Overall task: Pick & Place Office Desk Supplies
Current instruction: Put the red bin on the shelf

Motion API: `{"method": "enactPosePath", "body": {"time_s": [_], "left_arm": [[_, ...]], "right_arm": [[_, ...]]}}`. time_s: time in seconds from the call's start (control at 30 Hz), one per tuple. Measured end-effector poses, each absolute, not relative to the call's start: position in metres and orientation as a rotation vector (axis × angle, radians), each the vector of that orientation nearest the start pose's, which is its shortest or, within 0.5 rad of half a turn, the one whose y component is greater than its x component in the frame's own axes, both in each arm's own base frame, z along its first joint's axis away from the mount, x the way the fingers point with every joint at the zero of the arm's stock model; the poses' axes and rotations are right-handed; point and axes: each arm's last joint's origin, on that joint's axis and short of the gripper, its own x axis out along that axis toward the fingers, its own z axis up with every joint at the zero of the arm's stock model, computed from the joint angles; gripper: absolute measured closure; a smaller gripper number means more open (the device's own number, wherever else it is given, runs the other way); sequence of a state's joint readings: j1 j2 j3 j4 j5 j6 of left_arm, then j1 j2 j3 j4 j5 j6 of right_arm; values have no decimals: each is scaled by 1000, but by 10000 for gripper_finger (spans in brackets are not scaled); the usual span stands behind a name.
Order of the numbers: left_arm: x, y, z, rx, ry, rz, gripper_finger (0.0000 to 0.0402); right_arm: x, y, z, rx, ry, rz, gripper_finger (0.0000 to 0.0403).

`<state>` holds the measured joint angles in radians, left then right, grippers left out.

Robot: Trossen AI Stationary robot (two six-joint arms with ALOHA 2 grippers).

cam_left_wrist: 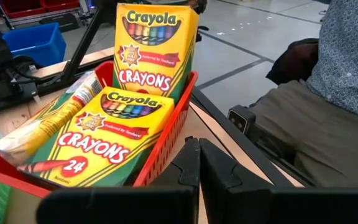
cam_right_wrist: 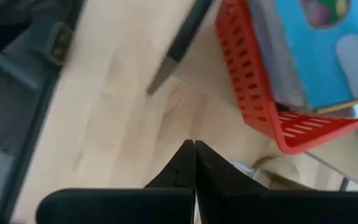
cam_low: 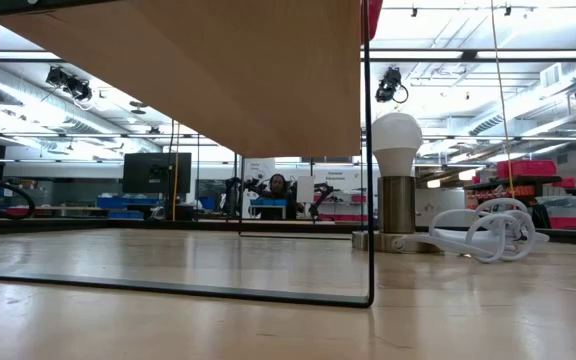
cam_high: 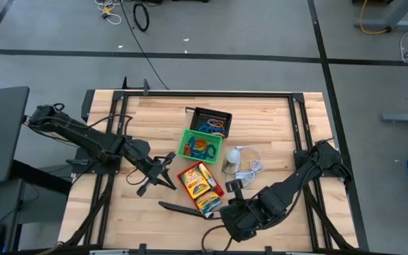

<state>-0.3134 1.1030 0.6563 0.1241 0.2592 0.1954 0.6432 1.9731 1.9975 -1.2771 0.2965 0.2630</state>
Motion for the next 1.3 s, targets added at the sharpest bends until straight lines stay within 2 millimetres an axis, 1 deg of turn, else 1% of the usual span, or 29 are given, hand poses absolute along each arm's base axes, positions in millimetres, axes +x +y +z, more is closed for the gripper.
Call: {"method": "enactPosePath", "body": {"time_s": [0.13,0.27,0.37,0.63,0.97,1.3], "left_arm": [[225,-81,257,200,268,-598,400],[225,-81,257,200,267,-598,400],[225,-81,257,200,267,-598,400],[225,-81,258,200,264,-598,400],[225,-81,258,199,255,-601,399],[225,-81,258,199,255,-603,399]], "right_arm": [[328,230,309,-340,1121,101,403],[332,226,294,-377,1102,16,403],[332,223,288,-385,1105,-30,403],[334,219,289,-373,1030,-171,403],[335,216,290,-389,970,-282,403],[341,201,291,-417,950,-379,403]]}}
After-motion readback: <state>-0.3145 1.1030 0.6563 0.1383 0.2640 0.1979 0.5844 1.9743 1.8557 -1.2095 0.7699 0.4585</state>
